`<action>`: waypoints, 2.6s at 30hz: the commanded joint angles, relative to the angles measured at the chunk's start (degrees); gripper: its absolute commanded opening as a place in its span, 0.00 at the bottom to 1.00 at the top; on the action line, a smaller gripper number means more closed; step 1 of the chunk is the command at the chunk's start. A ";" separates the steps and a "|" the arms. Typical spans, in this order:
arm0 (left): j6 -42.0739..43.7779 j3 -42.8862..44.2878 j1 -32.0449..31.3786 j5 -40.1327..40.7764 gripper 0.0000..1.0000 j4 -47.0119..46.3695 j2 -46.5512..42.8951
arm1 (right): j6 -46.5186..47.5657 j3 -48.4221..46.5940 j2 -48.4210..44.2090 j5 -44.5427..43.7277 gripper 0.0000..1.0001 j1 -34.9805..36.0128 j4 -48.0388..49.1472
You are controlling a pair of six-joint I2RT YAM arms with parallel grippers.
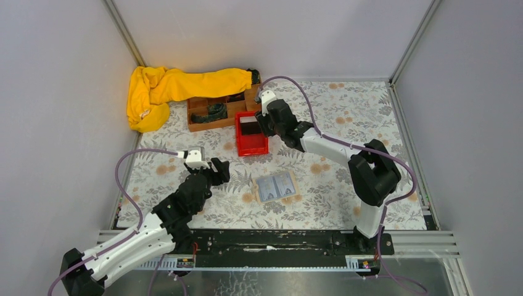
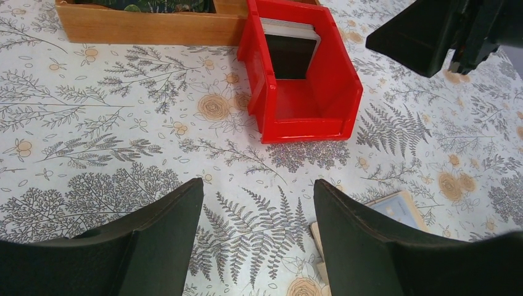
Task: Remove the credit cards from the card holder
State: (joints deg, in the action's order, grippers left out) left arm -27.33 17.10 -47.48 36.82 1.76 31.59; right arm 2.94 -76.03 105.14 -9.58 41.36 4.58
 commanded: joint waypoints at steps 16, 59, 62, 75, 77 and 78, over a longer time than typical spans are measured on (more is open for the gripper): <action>-0.71 -0.72 0.42 -0.17 0.73 -0.75 -1.35 | -2.39 -5.75 8.60 -0.64 0.32 0.21 -2.32; -0.30 -0.62 0.44 -0.55 0.73 -1.51 0.03 | 4.54 3.91 -2.15 4.31 0.42 0.87 2.18; -0.13 -0.49 0.46 -0.92 0.73 -1.87 0.78 | 4.69 3.59 -4.38 4.42 0.45 0.91 1.83; -2.88 0.36 -0.66 -17.12 0.45 -12.43 10.46 | -9.18 34.47 -33.77 1.09 0.28 0.91 10.53; -4.80 -0.08 -2.27 -18.84 0.32 -16.08 14.15 | -11.76 40.28 -38.51 2.46 0.02 0.89 10.79; -5.90 -0.28 -3.27 -19.16 0.26 -17.95 15.81 | -12.71 42.56 -40.10 2.79 0.00 0.91 10.72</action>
State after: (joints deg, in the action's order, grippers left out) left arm -29.56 16.95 -48.29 23.97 -5.69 42.76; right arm -2.59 -41.12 70.85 -7.77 41.76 12.71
